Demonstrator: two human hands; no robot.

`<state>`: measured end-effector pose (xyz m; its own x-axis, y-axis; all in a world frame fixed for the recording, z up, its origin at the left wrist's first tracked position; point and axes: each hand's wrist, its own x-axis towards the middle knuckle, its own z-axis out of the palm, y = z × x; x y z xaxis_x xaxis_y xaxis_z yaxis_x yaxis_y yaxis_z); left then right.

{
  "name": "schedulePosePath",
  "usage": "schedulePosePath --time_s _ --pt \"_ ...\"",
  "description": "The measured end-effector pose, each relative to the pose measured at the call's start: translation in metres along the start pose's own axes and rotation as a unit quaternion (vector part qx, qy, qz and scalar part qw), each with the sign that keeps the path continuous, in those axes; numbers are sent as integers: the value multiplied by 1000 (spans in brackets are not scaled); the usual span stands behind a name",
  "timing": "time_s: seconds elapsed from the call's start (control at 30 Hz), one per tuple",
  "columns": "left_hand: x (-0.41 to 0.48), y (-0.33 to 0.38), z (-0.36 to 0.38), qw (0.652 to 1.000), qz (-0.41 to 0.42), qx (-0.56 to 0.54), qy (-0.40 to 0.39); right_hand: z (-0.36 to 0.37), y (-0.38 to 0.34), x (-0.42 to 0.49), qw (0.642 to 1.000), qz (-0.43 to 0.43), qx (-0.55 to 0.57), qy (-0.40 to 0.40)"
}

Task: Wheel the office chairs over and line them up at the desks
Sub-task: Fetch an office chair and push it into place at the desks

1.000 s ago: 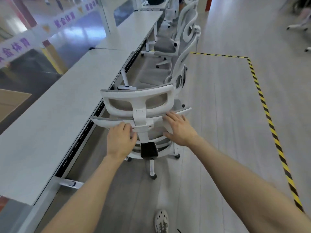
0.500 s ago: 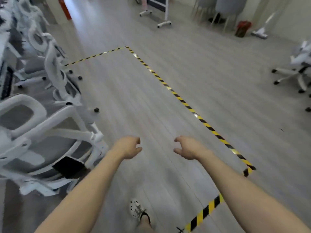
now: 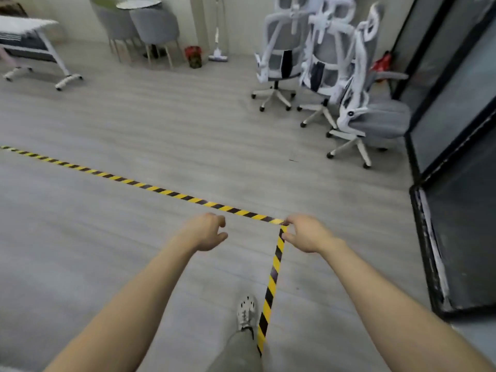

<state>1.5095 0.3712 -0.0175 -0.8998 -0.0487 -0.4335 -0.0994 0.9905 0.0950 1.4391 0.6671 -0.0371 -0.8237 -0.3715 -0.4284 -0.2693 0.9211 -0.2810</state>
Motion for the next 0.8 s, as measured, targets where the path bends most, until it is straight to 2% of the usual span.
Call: schedulePosePath --time_s 0.17,0.33,0.53,0.8 --pt "105 58 -38 995 69 64 12 -45 66 44 999 46 3 21" --pt "246 99 -77 979 127 160 3 -103 133 136 996 81 -23 31" --pt "422 152 -165 971 165 175 7 -199 203 252 989 138 -31 52" --pt "620 228 -271 956 209 199 52 -300 296 391 975 204 -28 80"
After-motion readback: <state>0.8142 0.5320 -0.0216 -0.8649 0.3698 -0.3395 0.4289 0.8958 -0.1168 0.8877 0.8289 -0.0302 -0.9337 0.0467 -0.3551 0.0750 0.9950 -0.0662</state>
